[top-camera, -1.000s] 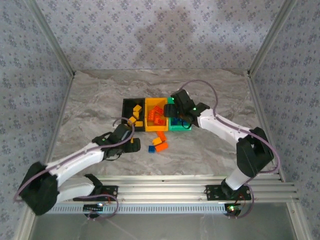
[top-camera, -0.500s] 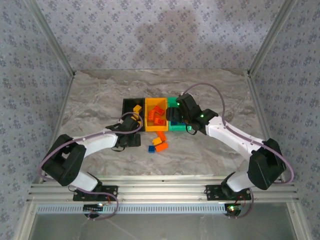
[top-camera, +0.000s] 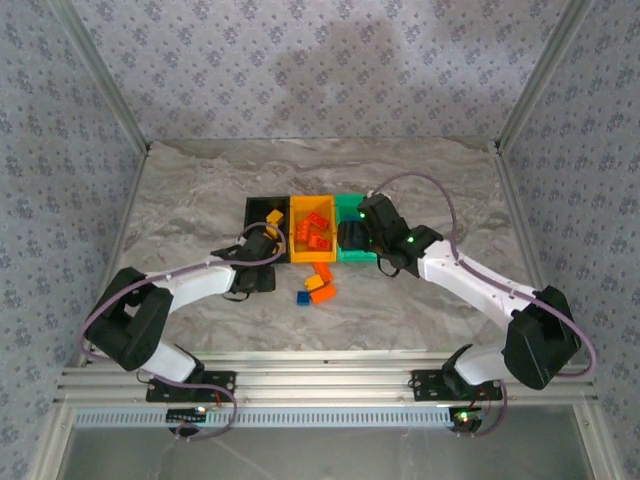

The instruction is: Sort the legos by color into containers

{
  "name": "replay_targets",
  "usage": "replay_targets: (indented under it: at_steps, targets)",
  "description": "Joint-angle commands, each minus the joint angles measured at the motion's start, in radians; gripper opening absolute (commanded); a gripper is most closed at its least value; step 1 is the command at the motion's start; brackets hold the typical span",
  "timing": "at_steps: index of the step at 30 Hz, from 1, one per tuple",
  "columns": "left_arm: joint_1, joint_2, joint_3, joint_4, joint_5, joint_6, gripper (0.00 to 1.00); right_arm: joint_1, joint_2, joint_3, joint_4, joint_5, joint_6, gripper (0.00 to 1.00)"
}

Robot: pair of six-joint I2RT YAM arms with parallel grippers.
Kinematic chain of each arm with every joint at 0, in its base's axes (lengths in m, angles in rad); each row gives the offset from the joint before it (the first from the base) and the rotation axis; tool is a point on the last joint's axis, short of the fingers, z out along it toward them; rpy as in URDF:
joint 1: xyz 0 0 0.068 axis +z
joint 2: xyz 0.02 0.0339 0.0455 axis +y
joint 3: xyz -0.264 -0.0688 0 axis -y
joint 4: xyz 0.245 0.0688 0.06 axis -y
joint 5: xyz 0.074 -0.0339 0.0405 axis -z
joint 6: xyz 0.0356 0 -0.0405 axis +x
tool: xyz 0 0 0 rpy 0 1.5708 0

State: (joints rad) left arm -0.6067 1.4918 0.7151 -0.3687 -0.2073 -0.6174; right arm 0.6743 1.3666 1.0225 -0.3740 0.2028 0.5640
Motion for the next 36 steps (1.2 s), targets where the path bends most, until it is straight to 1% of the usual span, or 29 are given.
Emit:
replay_targets:
  at_steps: [1,7,12,14,16,19,21,27,30,32,36]
  targets:
    - [0.0,-0.004,-0.042,-0.009,0.089,-0.005,0.57,-0.007,-0.032,-0.013,-0.007,0.02,0.019,0.87]
    - [-0.012,-0.121,-0.059,-0.04,0.091,-0.018,0.56,-0.011,-0.043,-0.016,-0.005,0.019,0.025,0.87]
    - [-0.066,-0.274,-0.008,-0.145,0.033,-0.022,0.58,-0.013,-0.053,-0.015,-0.009,0.018,0.027,0.87]
    - [-0.059,-0.325,0.021,-0.164,0.015,-0.017,0.59,-0.013,-0.06,-0.019,-0.005,0.015,0.027,0.87]
    - [-0.033,-0.335,0.07,-0.168,0.014,-0.002,0.6,-0.013,-0.063,-0.022,-0.002,0.014,0.03,0.87]
    - [0.02,-0.269,0.159,-0.148,0.02,0.029,0.59,-0.01,-0.06,-0.023,-0.004,0.014,0.033,0.87]
    - [0.05,-0.194,0.217,-0.116,0.028,0.043,0.59,-0.009,-0.058,-0.027,-0.014,0.016,0.037,0.87]
    - [0.092,0.038,0.363,-0.06,0.047,0.077,0.61,-0.001,-0.092,-0.06,-0.037,0.023,0.052,0.87]
    - [0.103,0.12,0.431,-0.05,0.053,0.085,0.62,0.009,-0.119,-0.086,-0.039,0.01,0.057,0.87]
    - [0.107,0.16,0.471,-0.053,0.053,0.085,0.68,0.024,-0.126,-0.101,-0.033,-0.012,0.057,0.89]
    - [0.116,0.184,0.518,-0.056,0.076,0.073,0.88,0.083,-0.118,-0.132,-0.019,-0.036,0.057,0.93]
